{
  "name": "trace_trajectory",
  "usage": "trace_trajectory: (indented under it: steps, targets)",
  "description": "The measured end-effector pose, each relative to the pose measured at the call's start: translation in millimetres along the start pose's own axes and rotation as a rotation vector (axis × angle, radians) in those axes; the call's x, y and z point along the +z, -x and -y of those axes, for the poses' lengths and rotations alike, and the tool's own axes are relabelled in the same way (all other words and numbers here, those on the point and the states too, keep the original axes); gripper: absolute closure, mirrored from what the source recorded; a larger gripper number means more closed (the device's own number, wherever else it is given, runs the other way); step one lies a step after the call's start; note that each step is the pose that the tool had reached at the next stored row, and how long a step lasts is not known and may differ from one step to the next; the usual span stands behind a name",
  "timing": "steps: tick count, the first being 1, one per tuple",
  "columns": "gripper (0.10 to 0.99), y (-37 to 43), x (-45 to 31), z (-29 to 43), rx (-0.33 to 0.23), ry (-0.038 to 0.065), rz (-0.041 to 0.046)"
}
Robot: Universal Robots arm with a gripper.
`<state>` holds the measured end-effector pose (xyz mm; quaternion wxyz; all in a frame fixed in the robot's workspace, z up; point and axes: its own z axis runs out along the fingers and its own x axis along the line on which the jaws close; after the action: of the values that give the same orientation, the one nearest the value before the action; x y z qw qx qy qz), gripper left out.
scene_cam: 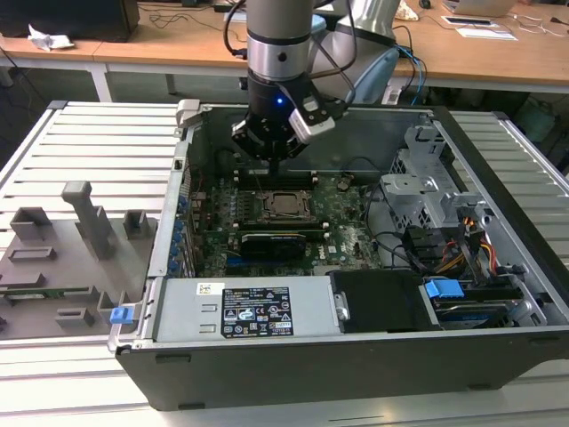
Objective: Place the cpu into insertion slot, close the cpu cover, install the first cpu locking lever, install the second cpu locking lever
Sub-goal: 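Install the first cpu locking lever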
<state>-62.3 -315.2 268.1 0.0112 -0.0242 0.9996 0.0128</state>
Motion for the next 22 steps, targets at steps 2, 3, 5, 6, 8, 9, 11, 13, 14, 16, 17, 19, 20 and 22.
trace_trajectory:
  steps: [2, 3, 5, 6, 8, 9, 11, 13, 14, 16, 17, 19, 20, 22]
  targets:
    - [0.980, -3.2, -0.1, -0.2, 0.000, 0.000, 0.0000]
    - [0.980, -4.6, -0.1, -0.2, 0.000, 0.000, -0.0001]
    - [0.980, -8.0, -0.2, -0.4, 0.000, 0.000, 0.0000]
    - [0.980, -9.0, -0.2, -0.4, 0.000, 0.000, 0.0000]
    - [0.980, -11.7, -0.3, -0.6, 0.000, 0.000, -0.0001]
    - [0.980, -13.4, -0.3, -0.6, 0.000, 0.000, -0.0002]
    - [0.980, -21.0, 0.1, -1.0, -0.001, 0.000, -0.0001]
    - [0.980, -25.6, 0.6, -1.2, -0.004, 0.000, -0.0001]
    - [0.980, -28.1, 0.7, -1.3, -0.005, 0.001, -0.0003]
    - [0.980, -30.6, 1.0, -1.5, -0.005, 0.001, 0.0000]
    - [0.980, -31.1, 1.1, -1.5, -0.005, 0.001, 0.0000]
    - [0.980, -32.4, 1.2, -1.5, -0.005, 0.001, -0.0001]
    - [0.980, -32.9, 1.2, -1.5, -0.005, 0.001, -0.0002]
    - [0.980, -35.2, 1.1, -1.6, -0.005, 0.001, -0.0003]
